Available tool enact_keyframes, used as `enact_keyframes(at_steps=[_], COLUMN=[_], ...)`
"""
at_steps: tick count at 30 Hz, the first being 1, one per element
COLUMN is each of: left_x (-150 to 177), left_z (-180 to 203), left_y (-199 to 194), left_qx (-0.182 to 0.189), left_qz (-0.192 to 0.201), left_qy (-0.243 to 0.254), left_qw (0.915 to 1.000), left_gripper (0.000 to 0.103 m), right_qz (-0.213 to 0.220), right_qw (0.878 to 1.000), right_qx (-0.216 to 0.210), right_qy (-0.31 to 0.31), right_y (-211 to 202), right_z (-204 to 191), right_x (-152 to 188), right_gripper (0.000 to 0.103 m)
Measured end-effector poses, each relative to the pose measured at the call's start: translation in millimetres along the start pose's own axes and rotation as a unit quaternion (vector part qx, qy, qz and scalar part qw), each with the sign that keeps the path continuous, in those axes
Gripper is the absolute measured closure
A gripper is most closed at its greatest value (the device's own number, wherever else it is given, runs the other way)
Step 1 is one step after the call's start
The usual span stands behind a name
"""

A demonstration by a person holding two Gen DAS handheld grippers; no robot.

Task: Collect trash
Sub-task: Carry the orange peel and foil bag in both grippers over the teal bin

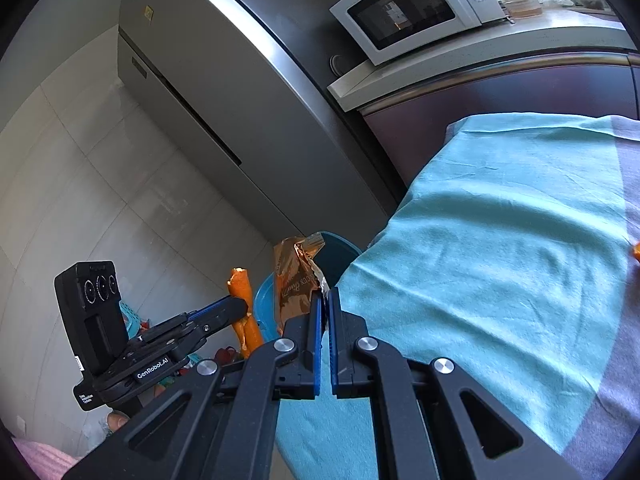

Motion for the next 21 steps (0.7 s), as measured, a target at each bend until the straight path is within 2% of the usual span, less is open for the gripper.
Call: enact_keyframes(at_steps=[11, 21], left_x=[-16.6, -26.5], left_z=[-47.8, -77.6], left_y=[4.3, 26.4], left_qx=[-0.036, -0.056], left_qz=[0.011, -0.001], left_qy=[-0.044, -0.063], left_qw=[0.9983, 0.9964], left_gripper=[0.088, 0.088], right_qz=[-0.015, -0.034], right_qw=[1.0, 0.999], right_qx=[0.0, 0.011], right_qy=[-0.015, -0.027], right_y=[24.0, 49.0], right_z=[-14.6, -29.8], right_x=[-19.1, -30.3], right_gripper=[0.101, 0.101])
Point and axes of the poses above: each gripper's, at about its wrist camera, not at the fingertips, and y roughly the way its jaws point, z to its right, x to its underside, the point moved 3 cm from there along y, roughly the way its jaws point, and after that the axes turned 15 degrees about -z, right-handed, at the moved point
